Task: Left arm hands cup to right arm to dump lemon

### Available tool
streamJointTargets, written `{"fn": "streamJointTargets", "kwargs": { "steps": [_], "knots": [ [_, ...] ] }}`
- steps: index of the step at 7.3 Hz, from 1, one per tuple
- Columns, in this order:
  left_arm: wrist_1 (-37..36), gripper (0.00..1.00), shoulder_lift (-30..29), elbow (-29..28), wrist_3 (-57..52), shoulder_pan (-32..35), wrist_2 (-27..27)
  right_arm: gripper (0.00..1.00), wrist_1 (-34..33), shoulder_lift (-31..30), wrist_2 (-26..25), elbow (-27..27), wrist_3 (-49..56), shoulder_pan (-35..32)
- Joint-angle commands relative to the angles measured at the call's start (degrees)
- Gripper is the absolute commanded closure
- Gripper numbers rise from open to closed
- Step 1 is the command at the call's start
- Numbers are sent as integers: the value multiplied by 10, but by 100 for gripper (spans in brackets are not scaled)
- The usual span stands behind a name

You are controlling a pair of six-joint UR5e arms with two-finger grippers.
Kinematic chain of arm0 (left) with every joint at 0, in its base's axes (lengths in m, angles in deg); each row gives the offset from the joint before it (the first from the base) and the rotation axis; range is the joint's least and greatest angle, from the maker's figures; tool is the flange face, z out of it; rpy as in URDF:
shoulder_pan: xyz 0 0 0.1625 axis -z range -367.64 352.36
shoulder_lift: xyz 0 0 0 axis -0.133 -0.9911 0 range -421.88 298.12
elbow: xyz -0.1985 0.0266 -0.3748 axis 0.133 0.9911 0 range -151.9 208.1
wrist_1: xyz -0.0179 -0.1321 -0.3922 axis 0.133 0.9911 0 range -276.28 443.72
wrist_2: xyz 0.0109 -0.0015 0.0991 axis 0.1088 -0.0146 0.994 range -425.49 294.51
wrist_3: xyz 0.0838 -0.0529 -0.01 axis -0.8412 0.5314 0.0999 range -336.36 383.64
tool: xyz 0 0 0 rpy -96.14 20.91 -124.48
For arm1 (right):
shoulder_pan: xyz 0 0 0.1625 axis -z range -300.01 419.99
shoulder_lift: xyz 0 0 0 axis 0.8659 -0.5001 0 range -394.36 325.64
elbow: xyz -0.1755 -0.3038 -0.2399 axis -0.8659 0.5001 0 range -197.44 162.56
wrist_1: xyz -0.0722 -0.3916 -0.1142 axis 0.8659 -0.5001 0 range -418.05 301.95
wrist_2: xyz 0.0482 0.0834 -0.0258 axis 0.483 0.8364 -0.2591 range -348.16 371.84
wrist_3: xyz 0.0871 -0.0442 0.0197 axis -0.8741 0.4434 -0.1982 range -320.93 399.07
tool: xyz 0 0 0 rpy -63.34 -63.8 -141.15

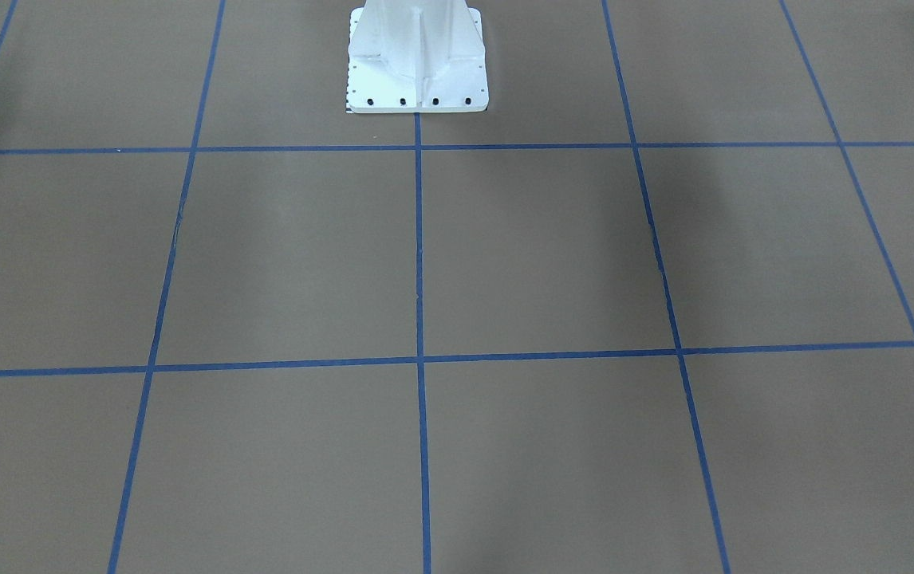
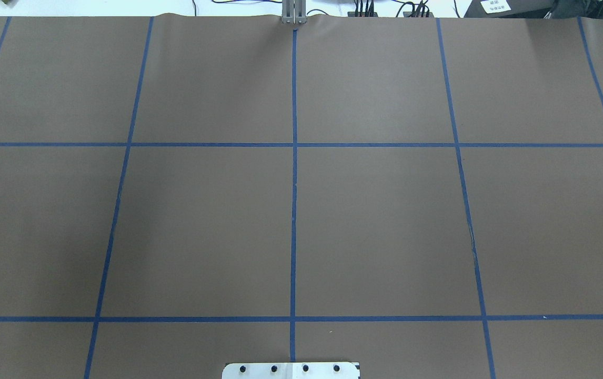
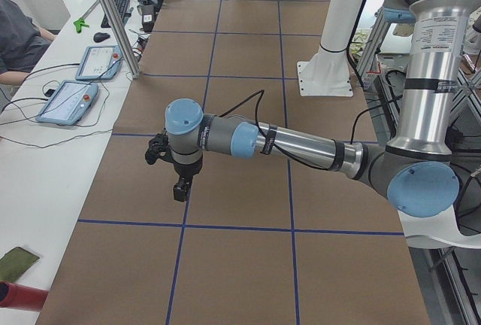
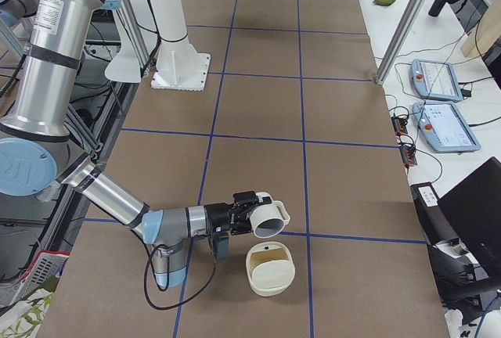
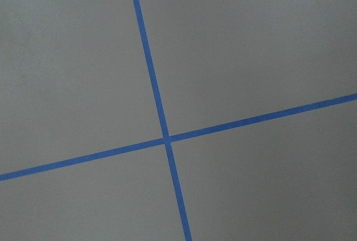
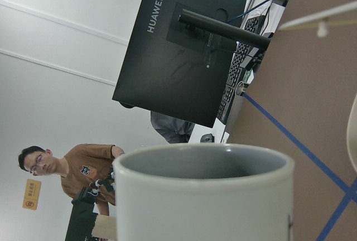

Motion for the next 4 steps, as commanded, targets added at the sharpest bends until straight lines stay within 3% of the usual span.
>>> {"fn": "streamJointTargets", "kwargs": {
  "steps": [1, 4],
  "knots": [
    [0, 0, -2, 0, 0, -1, 0, 100, 37, 3, 7, 30, -97, -17],
    [0, 0, -2, 7, 0, 0, 0, 100, 39, 16, 14, 33, -226, -43]
  ]
}}
